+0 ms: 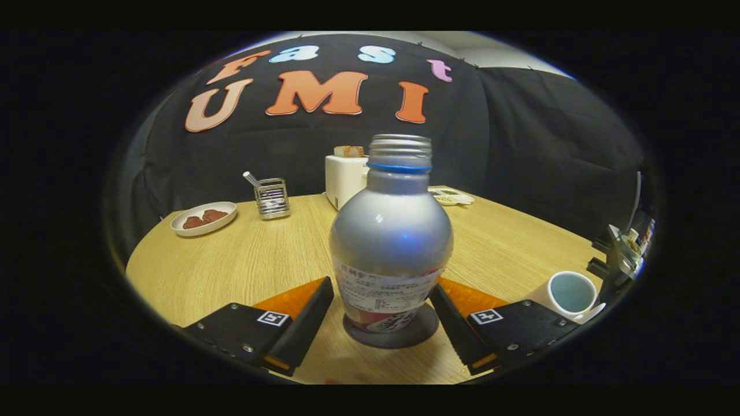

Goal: Take the bottle from table, then pour the juice into the cup, finally place the bottle on the coaster

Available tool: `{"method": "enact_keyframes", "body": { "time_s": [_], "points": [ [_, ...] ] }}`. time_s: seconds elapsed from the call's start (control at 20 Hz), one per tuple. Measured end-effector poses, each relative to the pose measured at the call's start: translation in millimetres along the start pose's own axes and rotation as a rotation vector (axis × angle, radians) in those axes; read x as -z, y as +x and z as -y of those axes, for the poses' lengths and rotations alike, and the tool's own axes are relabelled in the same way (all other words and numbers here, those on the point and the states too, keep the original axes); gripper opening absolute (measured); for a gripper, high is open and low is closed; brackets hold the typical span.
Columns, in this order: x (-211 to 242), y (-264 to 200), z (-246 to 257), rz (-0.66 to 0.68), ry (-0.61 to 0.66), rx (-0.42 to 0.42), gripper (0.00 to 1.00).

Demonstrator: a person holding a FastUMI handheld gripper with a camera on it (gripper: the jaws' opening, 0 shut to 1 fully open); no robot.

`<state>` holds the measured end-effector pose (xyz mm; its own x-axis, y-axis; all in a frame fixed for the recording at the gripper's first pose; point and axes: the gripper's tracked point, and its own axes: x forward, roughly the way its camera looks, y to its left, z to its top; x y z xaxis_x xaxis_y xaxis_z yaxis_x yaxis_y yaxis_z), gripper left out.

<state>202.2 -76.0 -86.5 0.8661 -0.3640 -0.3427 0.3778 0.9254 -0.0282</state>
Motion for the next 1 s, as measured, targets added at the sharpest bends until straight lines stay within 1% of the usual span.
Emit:
{"method": "enact_keyframes", "body": {
  "time_s": [0.2,0.4,0.6,0.85,1.0],
  "points": [
    [5.4,-13.2,-0.6,0.002,-0.018,-0.016,0.98],
    [9.4,-37.4,-5.0,0.003,-0.045,-0.033,0.98],
    [5.0,-76.4,-26.3,0.029,-0.047,-0.112,0.98],
    [-22.1,-143.5,-53.6,0.099,-0.053,-0.245,0.98],
    [-39.4,-185.6,-58.9,0.138,-0.044,-0.308,0.98]
  ]
}}
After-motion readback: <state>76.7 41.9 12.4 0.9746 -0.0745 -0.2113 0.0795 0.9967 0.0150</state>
